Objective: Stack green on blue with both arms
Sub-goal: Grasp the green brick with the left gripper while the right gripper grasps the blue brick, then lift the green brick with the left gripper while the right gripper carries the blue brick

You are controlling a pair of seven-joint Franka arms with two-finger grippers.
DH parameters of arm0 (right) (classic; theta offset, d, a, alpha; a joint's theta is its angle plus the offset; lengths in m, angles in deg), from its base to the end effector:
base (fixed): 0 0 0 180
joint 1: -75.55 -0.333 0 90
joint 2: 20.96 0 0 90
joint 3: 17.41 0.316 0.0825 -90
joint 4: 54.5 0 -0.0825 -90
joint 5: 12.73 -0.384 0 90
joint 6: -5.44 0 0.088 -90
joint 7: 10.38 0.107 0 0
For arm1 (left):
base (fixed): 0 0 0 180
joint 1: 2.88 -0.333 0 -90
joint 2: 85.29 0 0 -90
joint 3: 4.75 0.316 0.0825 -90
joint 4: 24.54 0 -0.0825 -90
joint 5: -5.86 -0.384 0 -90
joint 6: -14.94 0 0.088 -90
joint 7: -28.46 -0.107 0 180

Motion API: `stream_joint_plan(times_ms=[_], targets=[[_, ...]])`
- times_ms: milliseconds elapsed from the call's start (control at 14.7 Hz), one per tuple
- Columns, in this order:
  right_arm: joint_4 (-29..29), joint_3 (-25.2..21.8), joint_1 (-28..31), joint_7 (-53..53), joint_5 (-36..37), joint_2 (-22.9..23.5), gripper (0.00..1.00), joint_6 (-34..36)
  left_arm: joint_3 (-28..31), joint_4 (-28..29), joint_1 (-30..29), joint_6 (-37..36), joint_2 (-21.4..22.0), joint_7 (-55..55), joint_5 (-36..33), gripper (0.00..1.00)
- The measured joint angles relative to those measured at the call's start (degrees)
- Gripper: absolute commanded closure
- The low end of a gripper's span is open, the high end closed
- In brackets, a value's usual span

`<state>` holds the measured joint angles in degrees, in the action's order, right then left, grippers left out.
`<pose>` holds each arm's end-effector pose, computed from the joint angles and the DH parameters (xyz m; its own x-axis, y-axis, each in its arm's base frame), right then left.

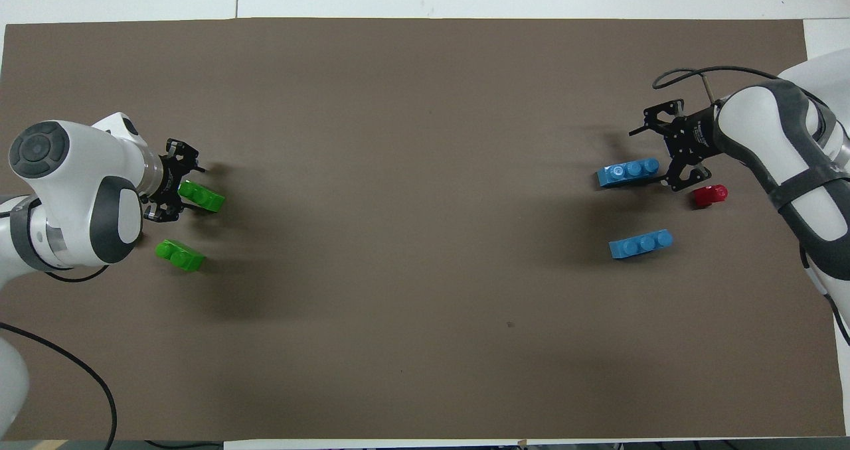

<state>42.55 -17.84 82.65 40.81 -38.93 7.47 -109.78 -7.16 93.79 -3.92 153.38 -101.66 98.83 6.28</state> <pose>0.6525 -0.0594 0.2998 0.2912 -0.8638 -0.4112 -0.9540 -0.2943 -0.0573 0.5938 -0.0136 0.3006 0.3512 0.9363 0.0059 0.9340 -0.3508 0.0673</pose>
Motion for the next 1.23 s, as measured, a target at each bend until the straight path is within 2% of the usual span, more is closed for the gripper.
stream_joint_plan(times_ms=[68, 613, 681, 749, 817, 885, 1090, 1226], targets=[[0.0, 0.0, 0.0, 0.0, 0.0, 0.0, 0.00, 0.0, 0.0, 0.0, 0.0, 0.1, 0.0, 0.0, 0.0, 1.00], [0.0, -0.1, 0.1, -1.1, -0.1, 1.0, 0.00, -0.8, 0.2, -0.5, -0.1, 0.3, 0.0, 0.0, 0.0, 1.00], [0.1, -0.1, 0.1, -1.1, -0.2, 1.0, 0.06, -0.8, 0.2, -0.9, -0.1, 0.1, 0.1, 0.0, 0.0, 1.00], [0.1, -0.1, 0.1, -1.1, -0.4, 1.0, 0.24, -0.8, 0.2, -1.6, -0.1, -0.5, 0.1, 0.0, 0.0, 1.00], [0.2, -0.1, 0.2, -1.1, -0.5, 1.0, 0.35, -0.8, 0.1, -2.7, -0.1, -1.8, 0.3, 0.0, 0.0, 1.00], [0.2, -0.1, 0.4, -1.1, -0.5, 1.0, 0.51, -0.8, 0.1, -4.1, 0.0, -3.8, 0.5, 0.0, 0.0, 1.00], [0.2, -0.1, 1.1, -1.1, -0.5, 1.0, 1.00, -0.7, -0.1, -9.9, 0.0, -11.8, 1.4, 0.4, 0.0, 1.00], [0.2, -0.1, 1.4, -1.8, -0.5, 1.0, 1.00, -0.2, -0.4, -13.9, 0.1, -16.5, 1.7, 2.0, 0.0, 1.00]])
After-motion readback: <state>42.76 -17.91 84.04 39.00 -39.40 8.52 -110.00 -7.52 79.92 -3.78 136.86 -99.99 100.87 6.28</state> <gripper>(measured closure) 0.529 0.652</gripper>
